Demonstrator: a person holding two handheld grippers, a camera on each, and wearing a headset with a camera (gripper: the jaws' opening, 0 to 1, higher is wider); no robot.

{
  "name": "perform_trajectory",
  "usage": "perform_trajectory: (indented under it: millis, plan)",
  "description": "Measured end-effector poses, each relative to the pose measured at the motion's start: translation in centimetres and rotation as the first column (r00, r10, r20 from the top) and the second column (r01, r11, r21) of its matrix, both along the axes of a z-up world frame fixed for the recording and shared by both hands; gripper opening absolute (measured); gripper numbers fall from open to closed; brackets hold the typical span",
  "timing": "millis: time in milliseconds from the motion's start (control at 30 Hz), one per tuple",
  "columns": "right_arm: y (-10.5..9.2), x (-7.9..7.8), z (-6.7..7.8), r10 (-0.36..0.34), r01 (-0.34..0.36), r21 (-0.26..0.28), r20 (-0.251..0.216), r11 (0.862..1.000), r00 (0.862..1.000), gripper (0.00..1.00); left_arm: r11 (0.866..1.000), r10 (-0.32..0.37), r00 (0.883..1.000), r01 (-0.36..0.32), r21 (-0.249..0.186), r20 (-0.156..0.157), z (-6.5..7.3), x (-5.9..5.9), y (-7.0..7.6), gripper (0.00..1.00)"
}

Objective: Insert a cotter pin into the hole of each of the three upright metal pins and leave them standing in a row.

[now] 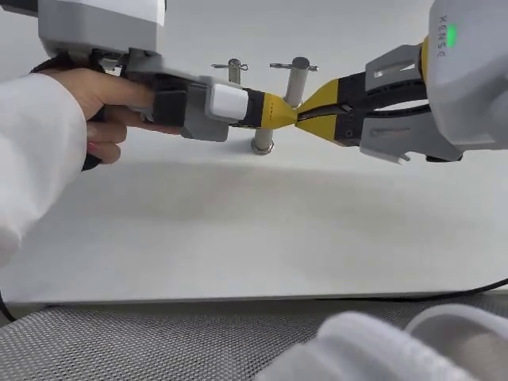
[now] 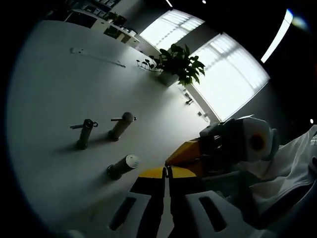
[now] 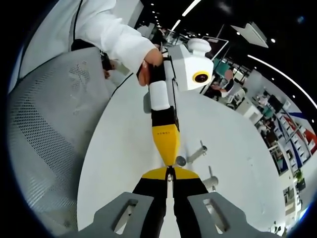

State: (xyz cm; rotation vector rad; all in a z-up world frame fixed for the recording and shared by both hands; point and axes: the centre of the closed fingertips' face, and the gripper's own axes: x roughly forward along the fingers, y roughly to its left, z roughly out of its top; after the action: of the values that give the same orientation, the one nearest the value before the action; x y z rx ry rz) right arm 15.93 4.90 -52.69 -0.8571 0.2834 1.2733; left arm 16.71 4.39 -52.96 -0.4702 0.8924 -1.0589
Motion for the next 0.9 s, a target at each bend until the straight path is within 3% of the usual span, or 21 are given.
perform_trajectory:
  millis: [233, 367, 433, 600, 667, 733, 767, 800, 833, 900]
  plan:
    - [0.0, 0.1, -0.2, 0.007, -0.007, -0.003, 0.005, 1.0, 1.0, 0.0, 1.0, 0.002, 1.0, -0.002, 0.006, -0.011, -0.1, 0.0, 0.1, 0.0]
    - [0.0, 0.1, -0.1, 0.005, -0.005, 0.008, -0.001, 1.0, 1.0, 0.0, 1.0, -0.011, 1.0, 0.011, 0.009, 0.003, 0.0, -0.1, 0.1, 0.0]
    - [0.0, 0.0, -0.2, 0.0, 0.0, 0.017, -0.022, 1.0, 1.0, 0.07, 1.0, -0.016, 1.0, 0.015, 0.016, 0.019, 0.1, -0.2, 0.1, 0.0]
    - [-0.3, 0.1, -0.2, -0.02, 0.022, 0.031, -0.06, 0.999, 0.998, 0.09, 0.997, -0.069, 0.993, 0.066, 0.042, 0.094, 0.5, -0.7, 0.2, 0.0]
    - [-0.6, -0.2, -0.4, -0.037, 0.042, 0.039, -0.112, 0.998, 0.993, 0.1, 0.995, -0.093, 0.988, 0.088, 0.047, 0.123, 0.6, -1.0, 0.2, 0.0]
    - [-0.7, -0.6, -0.8, -0.046, 0.058, 0.064, -0.182, 0.996, 0.982, 0.1, 0.991, -0.133, 0.973, 0.124, 0.058, 0.189, 0.9, -1.2, 0.2, 0.0]
    - [-0.8, -0.8, -0.9, -0.052, 0.071, 0.075, -0.226, 0.995, 0.973, 0.1, 0.987, -0.157, 0.96, 0.145, 0.071, 0.232, 0.9, -1.4, 0.2, 0.0]
    - [-0.7, -1.1, -1.0, -0.048, 0.073, 0.088, -0.257, 0.993, 0.965, 0.11, 0.986, -0.164, 0.955, 0.15, 0.074, 0.248, 1.0, -1.4, 0.2, 0.0]
    - [-0.7, -1.5, -1.1, -0.04, 0.071, 0.096, -0.293, 0.993, 0.955, 0.11, 0.981, -0.192, 0.938, 0.174, 0.085, 0.29, 1.1, -1.7, 0.1, 0.0]
    - [-0.5, -2.3, -1.3, -0.037, 0.095, 0.126, -0.396, 0.987, 0.917, 0.16, 0.969, -0.247, 0.898, 0.219, 0.116, 0.364, 1.2, -2.0, 0.1, 0.0]
